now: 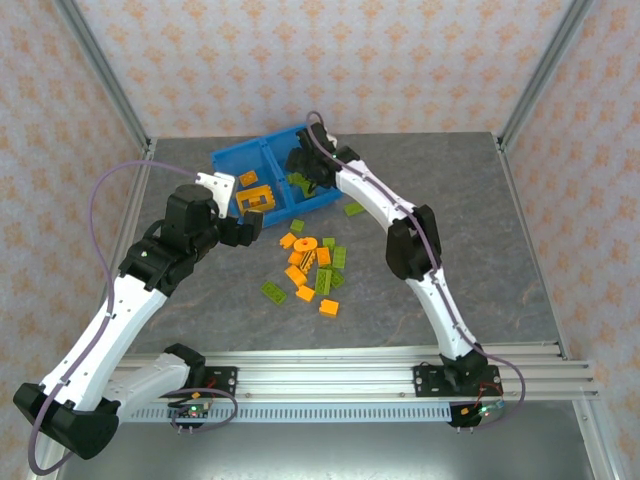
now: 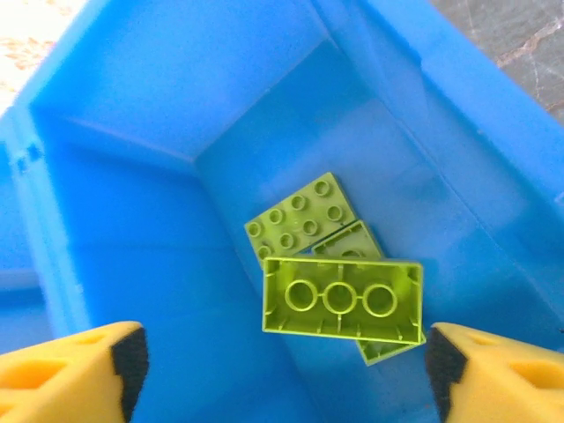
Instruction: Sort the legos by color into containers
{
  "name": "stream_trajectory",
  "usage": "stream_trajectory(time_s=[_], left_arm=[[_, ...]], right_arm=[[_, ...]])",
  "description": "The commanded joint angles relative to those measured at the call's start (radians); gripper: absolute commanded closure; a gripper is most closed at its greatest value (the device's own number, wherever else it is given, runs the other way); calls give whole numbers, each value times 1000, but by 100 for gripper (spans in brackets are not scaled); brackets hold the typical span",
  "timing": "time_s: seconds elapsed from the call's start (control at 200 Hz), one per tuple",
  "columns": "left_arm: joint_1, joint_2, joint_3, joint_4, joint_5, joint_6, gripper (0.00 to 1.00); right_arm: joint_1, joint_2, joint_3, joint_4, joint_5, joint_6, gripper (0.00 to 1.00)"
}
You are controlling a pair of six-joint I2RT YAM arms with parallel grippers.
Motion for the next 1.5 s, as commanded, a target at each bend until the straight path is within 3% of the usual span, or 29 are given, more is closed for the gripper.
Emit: stream_trajectory(time_s=[0.0,0.155,0.35,0.445,0.525,0.876,1.216,1.496], left_arm=[[5,-1,-7,11,-19,18,0],[5,0,-7,9,-23,21,0],[5,-7,-7,9,-25,21,0],[5,-6,-6,12,-18,19,0],[5,-1,-7,14,-12,15,0],[5,14,-6,5,-35,19,0],[5,17,-6,5,-37,22,0],[5,16,-5,6,-39,21,0]], right_arm=[[-5,-128,-19,-13,-5,-19,14],[-6,-277,-156,11,52,-127,13],[-6,-562,-667,214,231,-485,7],[-7,-628,-830,253,239,-651,0],[-19,-640,-902,252,176,-763,1],[-142,-375,-716,60,39,-812,1],[-163,-217,-539,-26,10,-810,1],[-164,-198,-576,-29,-38,-766,6]])
